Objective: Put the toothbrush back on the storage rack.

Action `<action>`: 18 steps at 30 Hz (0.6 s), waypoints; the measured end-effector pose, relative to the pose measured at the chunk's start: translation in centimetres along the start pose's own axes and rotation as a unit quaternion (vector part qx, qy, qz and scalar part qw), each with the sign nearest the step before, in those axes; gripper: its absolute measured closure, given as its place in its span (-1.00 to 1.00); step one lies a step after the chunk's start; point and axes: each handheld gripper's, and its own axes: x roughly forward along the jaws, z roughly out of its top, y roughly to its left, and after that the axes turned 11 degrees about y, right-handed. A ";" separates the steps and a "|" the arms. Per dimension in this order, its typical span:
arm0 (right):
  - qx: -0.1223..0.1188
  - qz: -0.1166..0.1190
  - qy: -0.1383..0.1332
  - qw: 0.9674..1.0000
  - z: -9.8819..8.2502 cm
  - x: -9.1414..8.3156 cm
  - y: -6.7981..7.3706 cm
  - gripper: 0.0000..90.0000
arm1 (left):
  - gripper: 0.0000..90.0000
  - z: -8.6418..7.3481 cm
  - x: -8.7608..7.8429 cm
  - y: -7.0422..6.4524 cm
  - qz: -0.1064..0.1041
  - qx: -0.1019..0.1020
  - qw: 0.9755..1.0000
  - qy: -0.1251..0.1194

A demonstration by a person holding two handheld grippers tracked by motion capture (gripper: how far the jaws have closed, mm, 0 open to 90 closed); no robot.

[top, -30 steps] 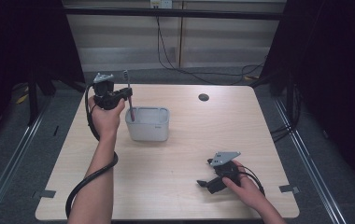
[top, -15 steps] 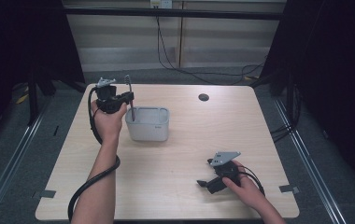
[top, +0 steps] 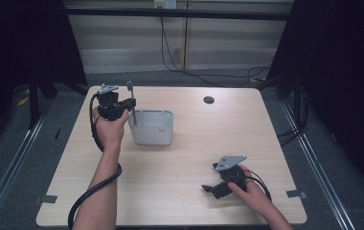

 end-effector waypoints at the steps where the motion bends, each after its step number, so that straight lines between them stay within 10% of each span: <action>1: 0.000 0.000 0.000 1.000 0.0 0.0 0.0 -0.83 | 0.78 -0.1 0.0 0.0 0.001 0.001 1.000 0.000; 18: 0.000 0.000 0.000 1.000 0.0 0.0 0.0 -0.83 | 0.77 -0.9 0.1 0.1 0.005 0.004 1.000 0.001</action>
